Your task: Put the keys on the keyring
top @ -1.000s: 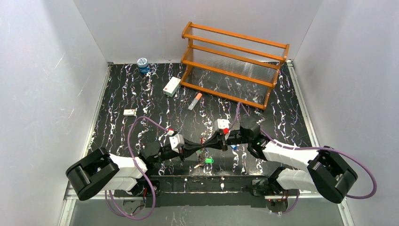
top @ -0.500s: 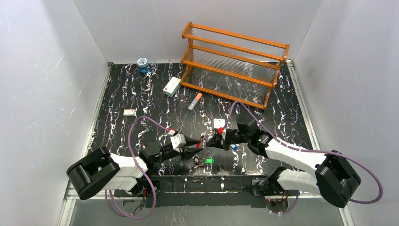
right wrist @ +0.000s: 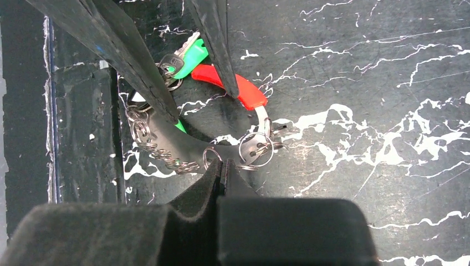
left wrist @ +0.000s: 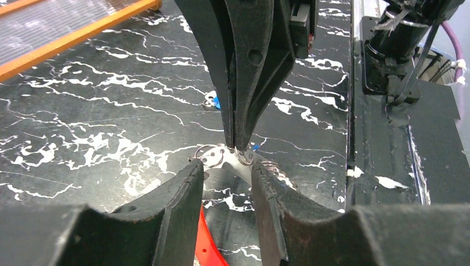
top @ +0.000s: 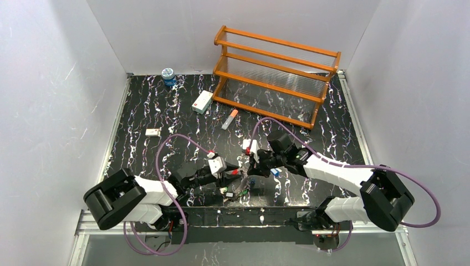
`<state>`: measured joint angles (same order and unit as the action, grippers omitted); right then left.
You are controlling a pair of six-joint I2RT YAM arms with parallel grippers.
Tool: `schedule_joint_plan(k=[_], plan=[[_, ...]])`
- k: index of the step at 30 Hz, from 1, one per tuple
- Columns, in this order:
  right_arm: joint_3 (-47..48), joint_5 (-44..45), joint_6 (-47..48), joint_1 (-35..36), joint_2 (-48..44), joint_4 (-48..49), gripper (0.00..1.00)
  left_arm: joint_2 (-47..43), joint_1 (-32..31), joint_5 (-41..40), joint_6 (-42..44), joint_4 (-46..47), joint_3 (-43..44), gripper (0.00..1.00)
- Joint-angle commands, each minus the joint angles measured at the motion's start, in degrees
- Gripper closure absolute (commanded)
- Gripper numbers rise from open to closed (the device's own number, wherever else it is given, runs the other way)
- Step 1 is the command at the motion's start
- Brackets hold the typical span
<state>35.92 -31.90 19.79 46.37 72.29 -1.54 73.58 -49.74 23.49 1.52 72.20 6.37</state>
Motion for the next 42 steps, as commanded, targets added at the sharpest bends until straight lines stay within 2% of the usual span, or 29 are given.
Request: schedule_joint_plan(k=[1, 6, 10, 19, 21, 24, 29, 31, 32, 34, 36, 38, 42], plan=[[3.7, 0.7, 2.8, 1.6, 0.6, -2.4, 0.99, 2.0, -0.2, 3.6, 2.1, -1.9, 2.1, 0.64], [4.2, -0.6, 3.3, 2.5, 0.3, -2.4, 0.99, 4.1, -0.2, 7.0, 2.5, -3.1, 3.4, 0.65], [3.9, -0.9, 2.8, 2.9, 0.0, -1.4, 0.99, 6.1, -0.2, 9.0, 2.0, -3.4, 4.7, 0.74], [4.2, -1.8, 2.5, 3.3, -0.1, -1.0, 0.99, 8.4, -0.2, 8.9, 1.1, -3.4, 6.4, 0.84], [4.1, -1.9, 2.5, 3.4, -0.2, -0.8, 0.99, 8.8, -0.2, 8.9, 0.9, -3.4, 6.6, 0.88], [4.0, -2.1, 2.4, 3.4, -0.5, -0.3, 0.99, 9.2, -0.2, 8.9, 0.7, -3.4, 6.8, 1.00], [0.6, -0.5, 1.0, 3.4, -3.0, 5.1, 0.99, 8.7, -0.2, 8.1, 0.0, -3.4, 6.3, 1.00], [-2.4, 0.6, -0.6, 3.3, -5.2, 9.7, 0.93, 8.1, -0.2, 7.2, -0.5, -3.4, 5.9, 1.00], [-4.1, 1.2, -1.5, 3.4, -6.4, 12.2, 0.87, 7.8, -0.2, 6.4, -0.9, -3.3, 5.6, 1.00], [-7.4, 2.8, -4.0, 3.2, -9.4, 17.3, 0.68, 6.7, -0.2, 5.1, -1.1, -3.2, 5.0, 1.00], [-10.1, 3.3, -6.1, 2.8, -11.5, 21.6, 0.58, 5.8, -0.2, 4.1, -1.1, -2.4, 4.2, 1.00], [-12.4, 2.7, -7.7, 2.2, -13.0, 24.9, 0.53, 4.9, -0.2, 3.1, -1.1, -0.5, 3.1, 1.00], [-15.1, -1.5, -9.4, 0.9, -14.4, 29.8, 0.54, 3.2, -0.2, 1.3, -1.1, 4.3, 1.0, 1.00]])
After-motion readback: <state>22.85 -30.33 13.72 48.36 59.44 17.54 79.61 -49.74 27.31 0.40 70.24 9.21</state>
